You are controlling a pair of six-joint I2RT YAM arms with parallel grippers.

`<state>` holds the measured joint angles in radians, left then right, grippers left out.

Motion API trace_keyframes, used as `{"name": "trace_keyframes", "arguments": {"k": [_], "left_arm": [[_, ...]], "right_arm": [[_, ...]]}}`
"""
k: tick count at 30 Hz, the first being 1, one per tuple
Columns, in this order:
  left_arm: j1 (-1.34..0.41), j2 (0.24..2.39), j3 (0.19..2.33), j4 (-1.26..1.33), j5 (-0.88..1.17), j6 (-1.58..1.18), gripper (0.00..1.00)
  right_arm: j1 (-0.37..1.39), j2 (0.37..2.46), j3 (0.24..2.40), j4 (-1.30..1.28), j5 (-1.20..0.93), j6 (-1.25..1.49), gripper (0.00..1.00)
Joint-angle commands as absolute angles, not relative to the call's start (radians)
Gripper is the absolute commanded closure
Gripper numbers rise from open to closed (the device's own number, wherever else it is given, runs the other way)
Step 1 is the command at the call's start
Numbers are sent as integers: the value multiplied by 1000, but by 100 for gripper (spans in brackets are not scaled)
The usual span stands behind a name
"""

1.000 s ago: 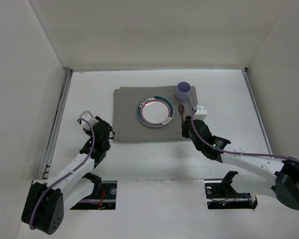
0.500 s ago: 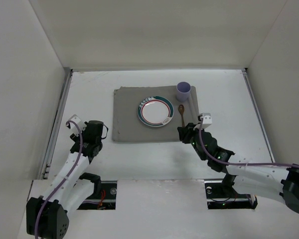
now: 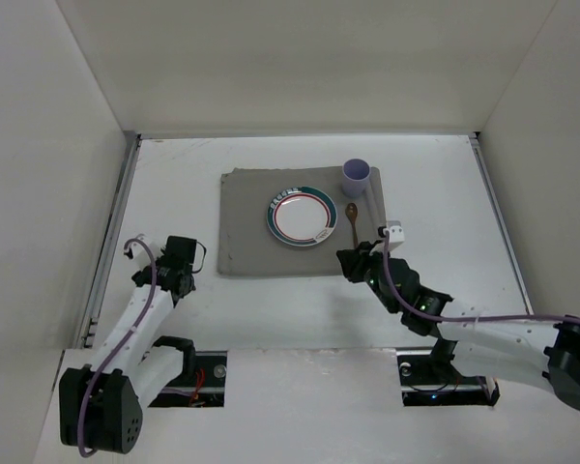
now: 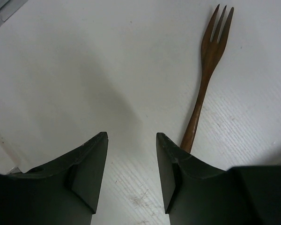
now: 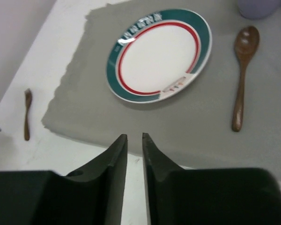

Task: Set the dinner table for one person

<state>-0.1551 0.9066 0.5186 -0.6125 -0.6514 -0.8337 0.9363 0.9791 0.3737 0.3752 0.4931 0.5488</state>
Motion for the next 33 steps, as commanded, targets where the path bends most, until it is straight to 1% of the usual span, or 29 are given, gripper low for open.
{"name": "trace_keyframes", "arguments": {"k": [1, 4, 9, 12, 14, 17, 20, 22, 27, 31, 33], "left_arm": [[-154, 933, 542, -618, -614, -859, 57], [-143, 954, 534, -546, -595, -853, 57], [-142, 954, 502, -447, -578, -850, 56], [-128, 968, 494, -408, -548, -844, 56], [-127, 960, 486, -384, -535, -835, 55], [-134, 948, 472, -365, -534, -830, 55], [-137, 969, 479, -365, -528, -822, 56], [-137, 983, 477, -361, -529, -824, 56], [-123, 1052, 469, -292, -514, -818, 58], [-116, 1089, 466, -235, -519, -798, 59], [-110, 1112, 460, -201, -514, -795, 59]], "right_arm": [[985, 888, 364, 482, 546, 517, 78], [972, 789, 321, 456, 667, 524, 85], [849, 580, 267, 283, 831, 653, 86], [766, 461, 235, 188, 914, 719, 82], [733, 375, 221, 115, 930, 776, 76], [722, 232, 178, 100, 923, 802, 67], [722, 128, 130, 143, 922, 784, 66], [725, 114, 126, 152, 917, 773, 67], [723, 215, 146, 161, 905, 782, 66], [722, 252, 149, 181, 879, 785, 56], [722, 245, 146, 183, 876, 787, 55]]}}
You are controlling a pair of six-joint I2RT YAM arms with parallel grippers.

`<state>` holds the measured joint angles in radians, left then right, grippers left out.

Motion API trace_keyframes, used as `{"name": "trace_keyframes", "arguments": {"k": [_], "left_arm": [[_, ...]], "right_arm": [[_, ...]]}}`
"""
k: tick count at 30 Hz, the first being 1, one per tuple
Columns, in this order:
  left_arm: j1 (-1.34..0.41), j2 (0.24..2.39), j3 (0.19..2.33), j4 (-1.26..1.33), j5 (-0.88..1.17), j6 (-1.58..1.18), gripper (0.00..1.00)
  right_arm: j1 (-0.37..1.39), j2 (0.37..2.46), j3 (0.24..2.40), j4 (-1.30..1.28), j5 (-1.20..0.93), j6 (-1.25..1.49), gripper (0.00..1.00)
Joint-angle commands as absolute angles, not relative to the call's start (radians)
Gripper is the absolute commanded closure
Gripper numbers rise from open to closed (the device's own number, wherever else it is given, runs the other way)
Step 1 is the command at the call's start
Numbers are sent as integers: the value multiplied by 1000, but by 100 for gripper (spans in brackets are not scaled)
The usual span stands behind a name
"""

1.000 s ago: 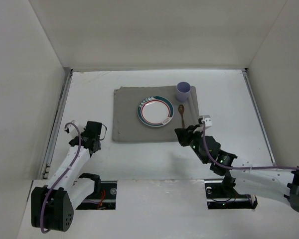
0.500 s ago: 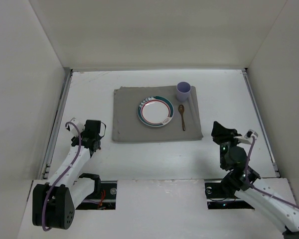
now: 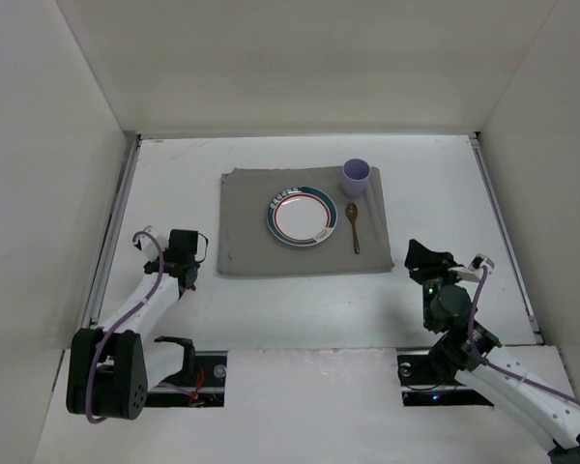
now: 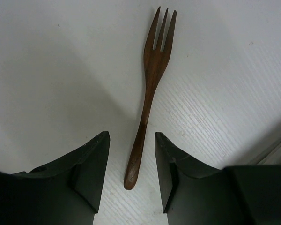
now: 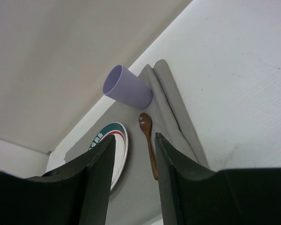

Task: Set the dinner table for one person

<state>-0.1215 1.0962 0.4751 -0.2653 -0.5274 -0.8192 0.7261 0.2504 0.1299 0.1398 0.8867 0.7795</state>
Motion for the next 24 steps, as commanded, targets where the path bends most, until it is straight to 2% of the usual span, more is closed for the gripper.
{"name": "trace_keyframes", "arguments": {"k": [1, 13, 20, 24], "left_arm": [[-110, 1127, 462, -192, -512, -790, 60], [-111, 1239, 460, -114, -517, -772, 73], [-100, 1253, 446, -72, -497, -749, 94], [-146, 1174, 485, -90, -509, -698, 98]], "right_arm": [[722, 238, 144, 183, 876, 787, 54], [722, 252, 140, 206, 848, 785, 54], [720, 265, 143, 213, 839, 784, 54], [720, 275, 141, 216, 841, 782, 54]]}}
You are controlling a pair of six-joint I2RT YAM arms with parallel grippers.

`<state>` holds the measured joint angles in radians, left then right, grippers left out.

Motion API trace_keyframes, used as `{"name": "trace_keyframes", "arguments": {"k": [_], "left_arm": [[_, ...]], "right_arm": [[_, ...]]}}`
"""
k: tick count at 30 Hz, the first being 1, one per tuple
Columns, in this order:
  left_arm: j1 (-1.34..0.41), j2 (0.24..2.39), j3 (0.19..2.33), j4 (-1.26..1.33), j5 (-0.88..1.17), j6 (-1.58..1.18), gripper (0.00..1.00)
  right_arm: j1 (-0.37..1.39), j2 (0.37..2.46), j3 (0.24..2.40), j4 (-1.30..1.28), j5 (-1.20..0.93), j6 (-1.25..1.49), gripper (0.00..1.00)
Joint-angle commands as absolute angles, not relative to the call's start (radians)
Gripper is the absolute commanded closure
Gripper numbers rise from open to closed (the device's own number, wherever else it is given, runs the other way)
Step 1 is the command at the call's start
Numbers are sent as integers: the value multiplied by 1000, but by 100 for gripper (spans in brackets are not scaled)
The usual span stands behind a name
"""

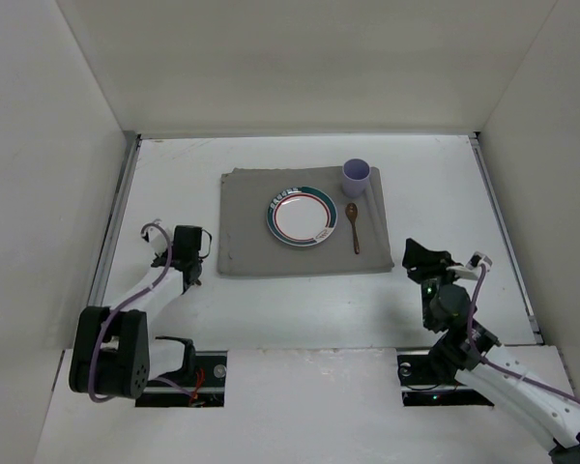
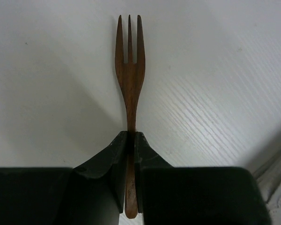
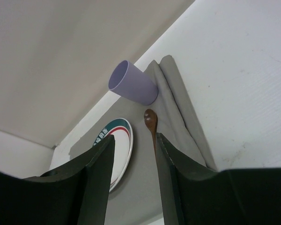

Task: Set the dinner table for one person

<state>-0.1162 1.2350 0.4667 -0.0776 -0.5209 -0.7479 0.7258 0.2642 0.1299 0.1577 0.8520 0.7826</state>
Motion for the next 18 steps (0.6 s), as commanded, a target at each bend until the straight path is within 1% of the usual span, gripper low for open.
{"name": "trace_keyframes", "arguments": {"k": [1, 5, 10, 13, 18], "left_arm": [[-166, 1146, 506, -98, -517, -674, 98], [-264, 1074, 609, -127, -555, -588, 99], [-396, 1106, 753, -135, -537, -480, 99], [-485, 1172, 849, -129, -526, -401, 98], [-576, 1374, 1023, -155, -488, -287, 97]], "right_arm": [[720, 282, 143, 218, 839, 782, 54], [720, 316, 150, 225, 839, 778, 53], [720, 412, 176, 242, 815, 770, 48], [720, 494, 195, 264, 802, 755, 43], [723, 569, 209, 301, 784, 741, 42]]}}
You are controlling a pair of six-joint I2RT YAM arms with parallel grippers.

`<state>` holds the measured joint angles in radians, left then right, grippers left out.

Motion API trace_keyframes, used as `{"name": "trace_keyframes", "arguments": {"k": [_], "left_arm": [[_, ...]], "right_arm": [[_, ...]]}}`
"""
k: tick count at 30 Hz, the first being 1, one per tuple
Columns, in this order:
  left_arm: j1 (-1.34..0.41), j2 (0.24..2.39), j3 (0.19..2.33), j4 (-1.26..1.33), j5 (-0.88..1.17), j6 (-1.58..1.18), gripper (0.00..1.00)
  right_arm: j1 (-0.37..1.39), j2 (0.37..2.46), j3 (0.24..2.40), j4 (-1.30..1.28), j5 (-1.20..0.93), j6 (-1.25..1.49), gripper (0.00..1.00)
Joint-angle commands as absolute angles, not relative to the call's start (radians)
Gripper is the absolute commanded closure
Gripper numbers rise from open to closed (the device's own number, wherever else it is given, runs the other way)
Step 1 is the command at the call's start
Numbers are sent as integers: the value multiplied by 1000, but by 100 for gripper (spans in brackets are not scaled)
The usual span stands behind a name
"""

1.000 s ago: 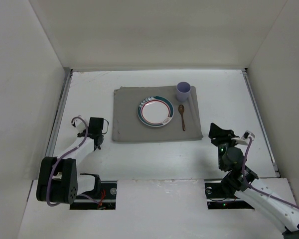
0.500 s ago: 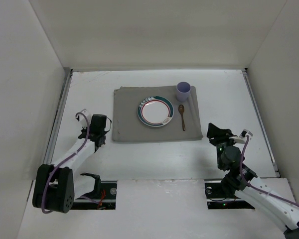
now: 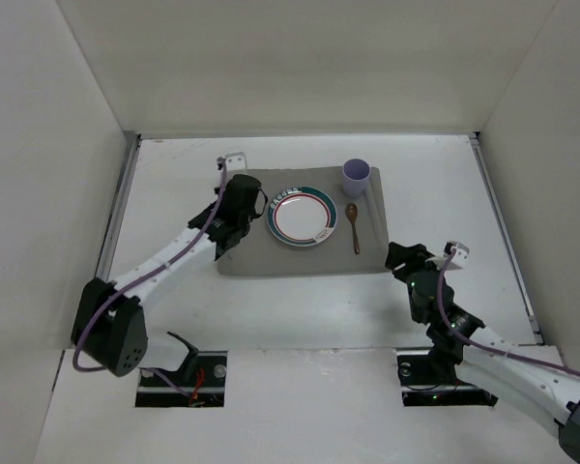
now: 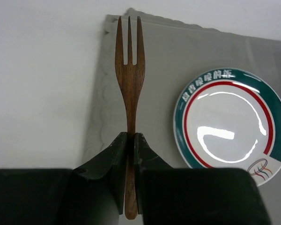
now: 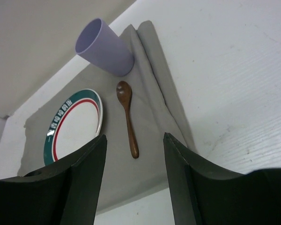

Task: Set the dinner table for one person

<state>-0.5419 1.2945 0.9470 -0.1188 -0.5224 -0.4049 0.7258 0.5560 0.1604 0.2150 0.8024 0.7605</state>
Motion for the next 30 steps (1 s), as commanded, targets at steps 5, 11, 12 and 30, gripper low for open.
{"name": "trace_keyframes", "arguments": {"k": [5, 11, 12, 30], "left_arm": [[-591, 1555, 1141, -195, -454, -232, 97], [-608, 1703, 1195, -225, -497, -173, 96], [-608, 1713, 1193, -222, -509, -172, 96], [-547, 1744, 1043, -120, -448, -241, 96]], "right_arm": [[716, 543, 198, 307, 787, 726, 42], [716, 557, 202, 308, 782, 716, 42], [716, 563, 202, 308, 782, 718, 42], [712, 583, 210, 308, 767, 716, 40]]}}
